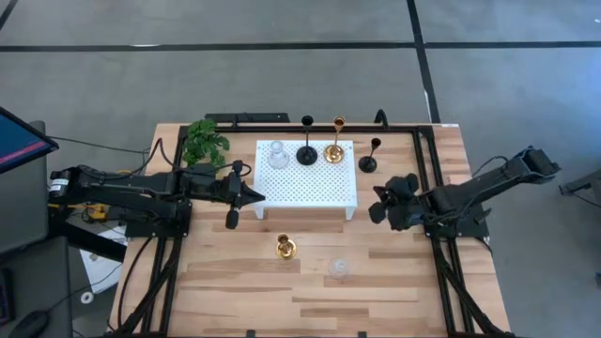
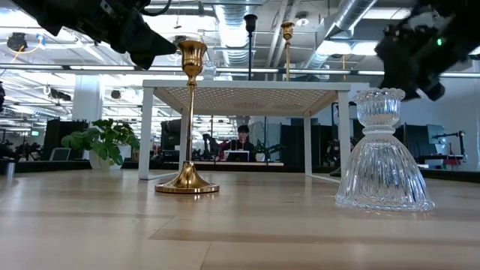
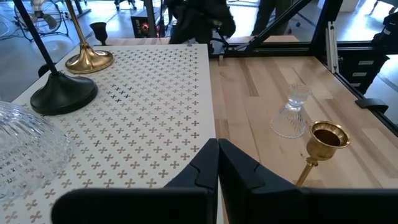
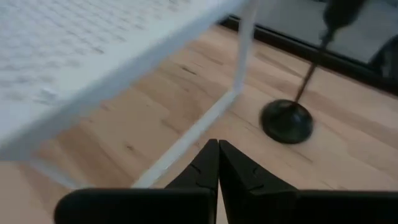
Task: Pick & Place candle stick holders
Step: Put the black candle holder aligned with the other black candle holder on the shelf
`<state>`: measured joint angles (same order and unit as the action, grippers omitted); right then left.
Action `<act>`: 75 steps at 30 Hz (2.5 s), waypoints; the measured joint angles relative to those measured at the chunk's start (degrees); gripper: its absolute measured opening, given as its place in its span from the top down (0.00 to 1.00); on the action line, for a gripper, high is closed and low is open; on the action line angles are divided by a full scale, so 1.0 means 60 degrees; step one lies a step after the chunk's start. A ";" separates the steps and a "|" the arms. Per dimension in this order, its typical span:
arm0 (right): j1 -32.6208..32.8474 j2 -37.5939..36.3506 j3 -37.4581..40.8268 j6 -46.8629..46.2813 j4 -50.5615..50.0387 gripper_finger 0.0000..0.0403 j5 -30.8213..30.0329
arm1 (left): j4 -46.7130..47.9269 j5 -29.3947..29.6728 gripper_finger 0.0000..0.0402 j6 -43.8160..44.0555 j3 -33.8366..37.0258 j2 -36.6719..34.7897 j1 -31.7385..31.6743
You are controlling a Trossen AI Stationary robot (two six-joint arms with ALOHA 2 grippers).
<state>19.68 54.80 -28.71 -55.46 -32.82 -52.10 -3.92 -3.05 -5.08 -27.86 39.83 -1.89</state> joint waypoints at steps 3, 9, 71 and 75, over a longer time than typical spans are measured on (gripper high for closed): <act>-0.0271 -0.0002 0.0395 -0.0023 0.0539 1.00 -0.0050 | 0.0000 -0.0003 0.98 0.0000 0.0000 0.0000 0.0004; -0.0702 -0.0002 0.0963 0.1033 0.1802 1.00 0.0040 | 0.0000 -0.0003 0.98 0.0000 0.0000 0.0000 0.0004; -0.6336 0.3258 0.1119 0.6295 0.7686 0.72 0.0708 | 0.0004 -0.0003 0.98 -0.0002 0.0000 0.0000 0.0001; -0.6380 0.3258 0.1119 0.6341 0.7719 0.84 0.0781 | 0.0004 -0.0003 0.98 -0.0001 0.0000 0.0000 0.0002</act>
<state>-18.60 74.35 -22.00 -17.41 13.50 -47.42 -3.90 -3.07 -5.09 -27.86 39.83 -1.88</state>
